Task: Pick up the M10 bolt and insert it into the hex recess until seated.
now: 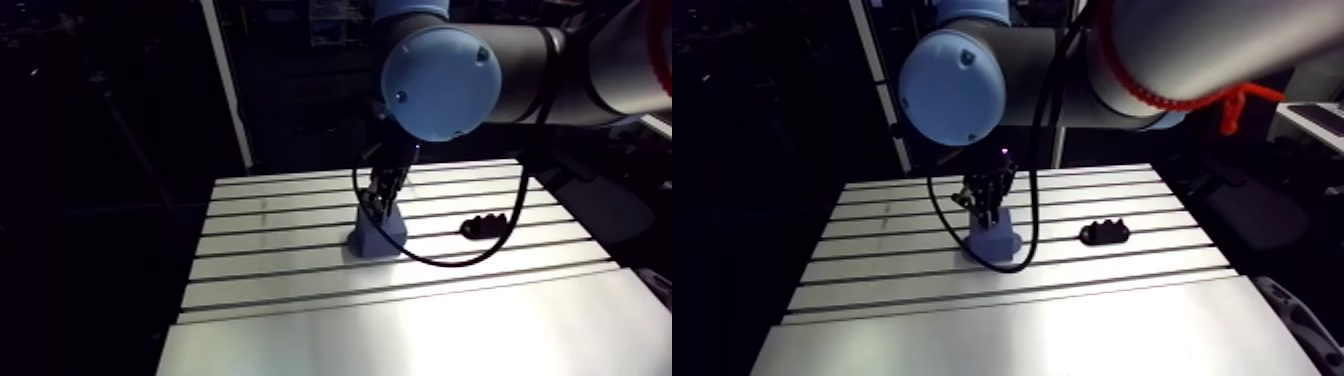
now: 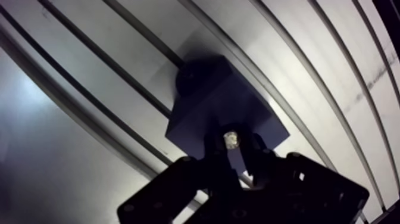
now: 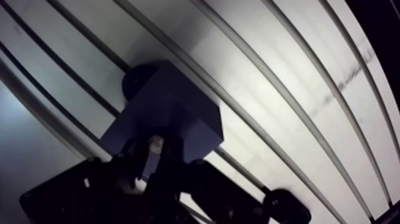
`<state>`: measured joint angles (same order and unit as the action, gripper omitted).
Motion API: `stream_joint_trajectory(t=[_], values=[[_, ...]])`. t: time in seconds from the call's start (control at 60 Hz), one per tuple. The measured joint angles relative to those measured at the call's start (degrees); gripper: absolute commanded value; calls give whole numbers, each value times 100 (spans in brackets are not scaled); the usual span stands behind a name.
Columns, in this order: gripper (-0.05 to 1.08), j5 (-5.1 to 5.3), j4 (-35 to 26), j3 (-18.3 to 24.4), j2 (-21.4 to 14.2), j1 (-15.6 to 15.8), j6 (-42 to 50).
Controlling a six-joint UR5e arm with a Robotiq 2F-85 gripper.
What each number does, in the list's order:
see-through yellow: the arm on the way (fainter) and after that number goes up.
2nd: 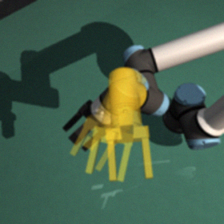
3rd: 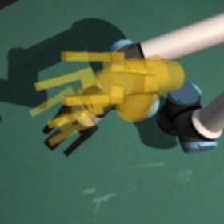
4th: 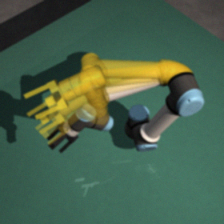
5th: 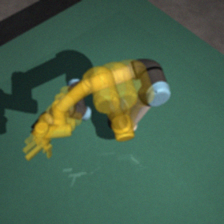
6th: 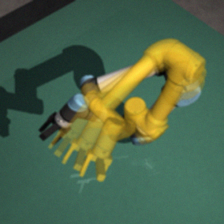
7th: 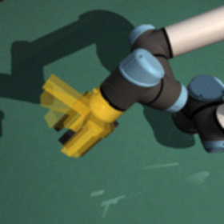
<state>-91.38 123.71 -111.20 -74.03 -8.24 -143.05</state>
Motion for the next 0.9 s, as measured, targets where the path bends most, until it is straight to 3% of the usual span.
stream_joint_trajectory(t=[0.9], values=[[78,21,-10,28,-33,17,1]])
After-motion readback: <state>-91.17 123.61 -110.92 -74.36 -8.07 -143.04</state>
